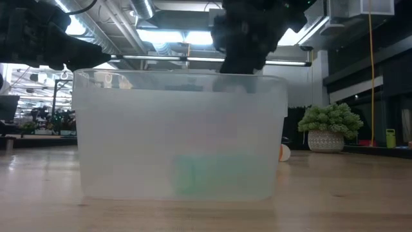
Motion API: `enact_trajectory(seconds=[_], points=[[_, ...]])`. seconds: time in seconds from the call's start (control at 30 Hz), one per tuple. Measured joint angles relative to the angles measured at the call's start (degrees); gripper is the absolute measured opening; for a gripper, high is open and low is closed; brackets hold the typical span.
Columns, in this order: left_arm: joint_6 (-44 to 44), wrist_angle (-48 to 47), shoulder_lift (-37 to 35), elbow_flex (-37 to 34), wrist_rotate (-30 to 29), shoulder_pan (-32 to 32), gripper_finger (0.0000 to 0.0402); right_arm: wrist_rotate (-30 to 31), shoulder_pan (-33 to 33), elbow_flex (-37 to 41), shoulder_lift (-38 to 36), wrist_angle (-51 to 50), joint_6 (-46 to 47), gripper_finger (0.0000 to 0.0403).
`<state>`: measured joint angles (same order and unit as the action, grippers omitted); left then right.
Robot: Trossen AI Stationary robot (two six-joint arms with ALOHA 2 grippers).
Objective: Pick and place medicine bottles into bin by pill shape (circle, oval)
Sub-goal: Put the small pink pill bottle into the transparent bin
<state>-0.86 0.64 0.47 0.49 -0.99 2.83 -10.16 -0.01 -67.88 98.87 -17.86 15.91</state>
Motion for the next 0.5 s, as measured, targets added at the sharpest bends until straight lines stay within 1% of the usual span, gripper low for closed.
enact_trajectory(seconds=[0.07,0.2,0.4,0.5], points=[[0.0,0.0,0.0,0.0,0.0,0.0,0.0173,-1.7,0.8,0.0,0.0,1.6,-1.9,0.0112],[0.0,0.0,0.0,0.0,0.0,0.0,0.0173,-2.5,2.6,0.0,0.6,5.3,-6.0,0.0112],[0.0,0.0,0.0,0.0,0.0,0.0,0.0173,-9.5,4.7,0.0,3.9,8.1,-9.0,0.0112],[0.0,0.0,0.0,0.0,0.0,0.0,0.0173,-11.5,5.1,0.0,5.4,8.1,-8.7,0.0112]])
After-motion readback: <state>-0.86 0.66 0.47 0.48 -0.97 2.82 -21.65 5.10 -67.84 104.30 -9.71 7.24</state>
